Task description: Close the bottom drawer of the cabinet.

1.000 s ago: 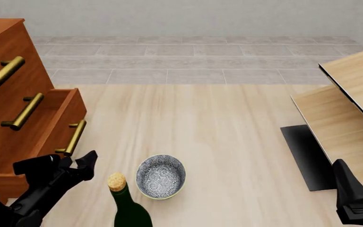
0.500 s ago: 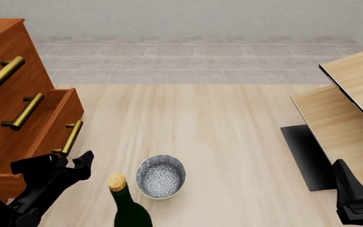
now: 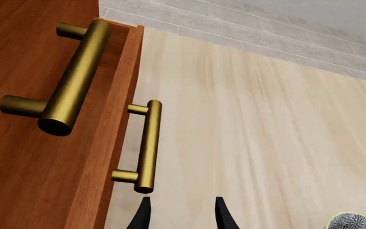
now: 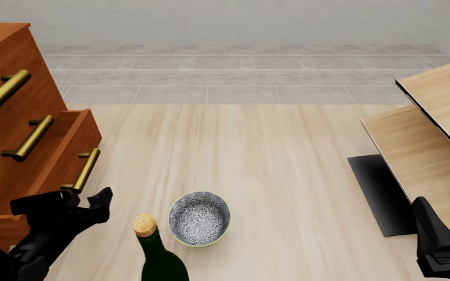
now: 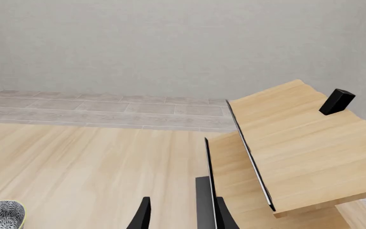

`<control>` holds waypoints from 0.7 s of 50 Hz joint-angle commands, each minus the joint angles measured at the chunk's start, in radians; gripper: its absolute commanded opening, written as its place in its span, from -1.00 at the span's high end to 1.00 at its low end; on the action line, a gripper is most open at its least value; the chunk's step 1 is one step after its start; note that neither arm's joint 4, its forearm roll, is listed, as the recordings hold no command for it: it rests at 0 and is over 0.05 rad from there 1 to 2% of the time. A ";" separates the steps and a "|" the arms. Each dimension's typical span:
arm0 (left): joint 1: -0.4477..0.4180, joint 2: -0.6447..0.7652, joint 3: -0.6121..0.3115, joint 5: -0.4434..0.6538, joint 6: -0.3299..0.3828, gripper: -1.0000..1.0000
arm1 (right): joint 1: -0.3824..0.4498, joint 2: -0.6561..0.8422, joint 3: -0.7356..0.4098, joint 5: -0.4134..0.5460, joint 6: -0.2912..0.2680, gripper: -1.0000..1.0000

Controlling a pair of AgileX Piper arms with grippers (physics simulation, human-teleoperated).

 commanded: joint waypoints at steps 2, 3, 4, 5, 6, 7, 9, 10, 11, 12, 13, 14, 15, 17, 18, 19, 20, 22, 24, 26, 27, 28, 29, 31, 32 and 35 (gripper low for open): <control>0.051 -0.023 -0.007 0.024 0.041 -1.00 | 0.001 0.003 -0.001 -0.001 0.002 -1.00; 0.051 -0.021 -0.007 0.023 0.041 -1.00 | 0.001 0.003 -0.001 -0.001 0.002 -1.00; 0.051 -0.019 -0.007 0.021 0.041 -1.00 | 0.001 0.004 -0.001 -0.002 0.002 -1.00; 0.051 -0.019 -0.007 0.021 0.041 -1.00 | 0.001 0.004 -0.001 -0.002 0.002 -1.00; 0.054 -0.021 -0.008 0.023 0.043 -1.00 | 0.002 0.003 0.000 -0.002 0.002 -1.00; 0.060 -0.019 -0.009 0.022 0.049 -1.00 | 0.002 0.004 0.000 -0.003 0.001 -1.00; 0.062 -0.016 -0.010 0.019 0.052 -1.00 | 0.001 0.005 0.000 -0.003 0.001 -1.00; 0.063 -0.015 -0.010 0.019 0.053 -1.00 | 0.002 0.004 0.000 -0.003 0.001 -1.00; 0.064 -0.013 -0.009 0.017 0.054 -1.00 | 0.002 0.003 0.000 -0.003 0.000 -1.00; 0.065 -0.010 -0.009 0.014 0.056 -1.00 | 0.002 0.002 0.000 -0.002 0.000 -1.00; 0.066 -0.007 -0.009 0.013 0.057 -1.00 | 0.002 0.001 0.000 0.000 0.000 -1.00; 0.068 -0.006 -0.009 0.013 0.057 -1.00 | 0.002 0.000 0.000 0.000 0.000 -1.00; 0.068 -0.006 -0.009 0.013 0.057 -1.00 | 0.002 0.000 0.000 0.000 0.000 -1.00; 0.071 -0.003 -0.011 0.013 0.061 -1.00 | 0.002 -0.002 0.000 0.002 -0.001 -1.00; 0.072 -0.003 -0.011 0.013 0.061 -1.00 | 0.002 -0.001 0.000 0.002 -0.001 -1.00; 0.072 -0.002 -0.011 0.012 0.061 -1.00 | 0.002 -0.001 0.000 0.002 -0.001 -1.00; 0.072 -0.003 -0.011 0.013 0.063 -1.00 | 0.002 -0.002 0.000 0.003 -0.001 -1.00; 0.073 -0.004 -0.012 0.016 0.064 -1.00 | 0.002 0.000 0.000 0.000 -0.002 -1.00; 0.076 -0.009 -0.013 0.022 0.067 -1.00 | 0.002 0.000 0.001 -0.001 -0.002 -1.00; 0.078 -0.009 -0.014 0.024 0.069 -1.00 | 0.002 0.000 0.000 0.000 -0.002 -1.00; 0.079 -0.008 -0.014 0.022 0.069 -1.00 | 0.002 -0.002 0.000 0.002 -0.002 -1.00; 0.079 -0.008 -0.014 0.022 0.069 -1.00 | 0.002 -0.002 0.000 0.002 -0.002 -1.00; 0.083 0.003 -0.016 0.015 0.071 -1.00 | 0.002 -0.002 0.000 0.002 -0.003 -1.00; 0.088 0.014 -0.020 0.010 0.077 -1.00 | 0.002 -0.001 0.000 0.001 -0.004 -1.00; 0.088 0.015 -0.020 0.009 0.077 -1.00 | 0.002 -0.001 0.000 0.000 -0.004 -1.00; 0.093 0.033 -0.021 -0.007 0.083 -1.00 | 0.002 -0.001 0.001 0.000 -0.004 -1.00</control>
